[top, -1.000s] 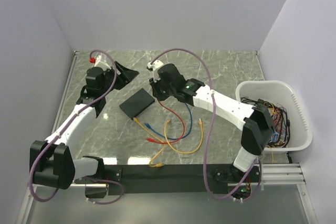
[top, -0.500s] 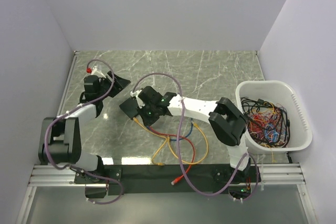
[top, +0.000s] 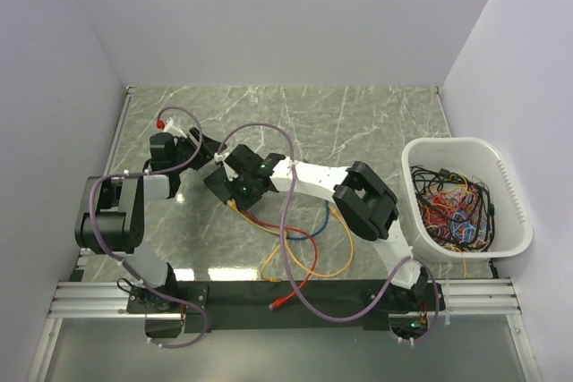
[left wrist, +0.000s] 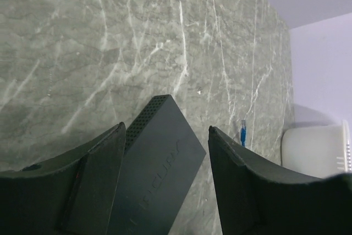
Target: Insert the plug into the switch port
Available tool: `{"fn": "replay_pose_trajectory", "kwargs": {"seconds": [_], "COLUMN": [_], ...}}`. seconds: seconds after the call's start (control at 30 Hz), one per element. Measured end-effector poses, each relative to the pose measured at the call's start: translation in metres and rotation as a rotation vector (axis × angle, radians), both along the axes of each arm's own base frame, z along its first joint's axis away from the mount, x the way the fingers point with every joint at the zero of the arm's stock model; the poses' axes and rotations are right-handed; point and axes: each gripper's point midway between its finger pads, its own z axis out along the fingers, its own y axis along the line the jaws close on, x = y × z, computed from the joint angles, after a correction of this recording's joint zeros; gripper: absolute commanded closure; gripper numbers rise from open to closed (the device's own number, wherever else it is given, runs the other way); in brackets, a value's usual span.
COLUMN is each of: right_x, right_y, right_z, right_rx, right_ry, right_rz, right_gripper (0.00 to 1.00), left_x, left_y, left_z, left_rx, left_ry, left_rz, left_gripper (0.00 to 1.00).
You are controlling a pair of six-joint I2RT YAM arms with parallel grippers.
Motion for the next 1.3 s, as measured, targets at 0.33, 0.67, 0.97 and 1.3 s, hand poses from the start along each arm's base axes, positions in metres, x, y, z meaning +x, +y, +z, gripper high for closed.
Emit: {"fn": "replay_pose_trajectory", "kwargs": {"seconds": [0.33, 0.67, 0.97, 1.3], "right_x": [0.003, 0.015, 0.025, 0.03], "right_y": [-0.002, -0.001, 0.001, 0.004], "right_z": [-0.007, -0.008, -0.006, -0.012], "right_rx": [-0.033, -0.043, -0.05, -0.061], "right_ry": [0.014, 0.003, -0.019, -0.022], "right_rz": [-0.031, -0.072, -0.096, -0.106], "right_gripper": [1.0, 1.0, 1.0, 1.0], "left_x": [0.002, 0.0, 0.0, -0.005], "left_y": [0.003, -0.001, -0.003, -0.006], "left_z": [-0.013, -0.027, -0.03, -0.03], "left_rx": [0.0, -0.016, -0.036, -0.062], "left_ry": [0.015, 0.045, 0.046, 0.05], "left_rz": [-0.007, -0.028, -0.04, -0.046], "left_gripper": [0.35, 0.37, 0.38, 0.39]}}
